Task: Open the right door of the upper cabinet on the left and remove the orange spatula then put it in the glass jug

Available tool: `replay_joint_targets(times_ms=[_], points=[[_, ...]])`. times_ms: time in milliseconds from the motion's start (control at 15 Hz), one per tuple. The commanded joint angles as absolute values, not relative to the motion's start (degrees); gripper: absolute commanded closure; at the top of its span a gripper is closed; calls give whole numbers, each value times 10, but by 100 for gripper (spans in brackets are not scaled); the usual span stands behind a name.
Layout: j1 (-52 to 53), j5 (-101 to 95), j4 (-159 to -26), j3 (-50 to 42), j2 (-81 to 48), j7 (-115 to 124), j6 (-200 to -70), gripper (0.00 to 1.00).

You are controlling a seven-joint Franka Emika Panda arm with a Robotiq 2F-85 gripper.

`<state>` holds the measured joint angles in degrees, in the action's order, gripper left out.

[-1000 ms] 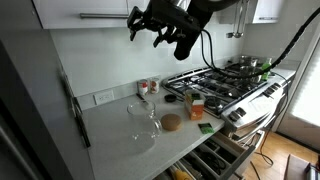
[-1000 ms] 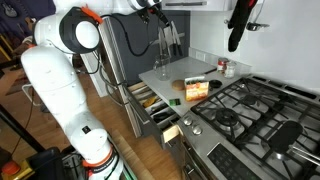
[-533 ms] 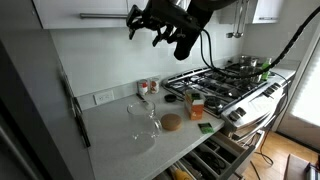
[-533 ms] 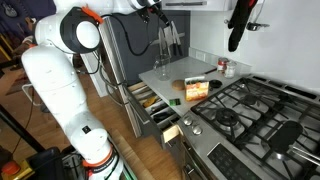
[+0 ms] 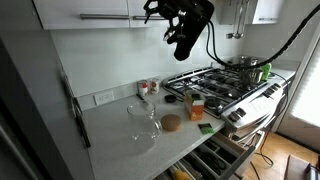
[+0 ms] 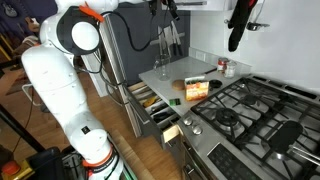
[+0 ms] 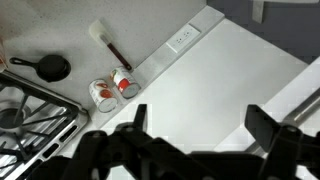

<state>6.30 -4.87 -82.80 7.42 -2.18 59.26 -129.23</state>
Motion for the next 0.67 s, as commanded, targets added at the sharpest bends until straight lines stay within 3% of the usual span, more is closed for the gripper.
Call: replay_joint_targets(times_ms=[0,600], points=[[53,-12,-799,61,-32,661,-1278,0],[50,5,-740,53,-83,777,-1350,0]])
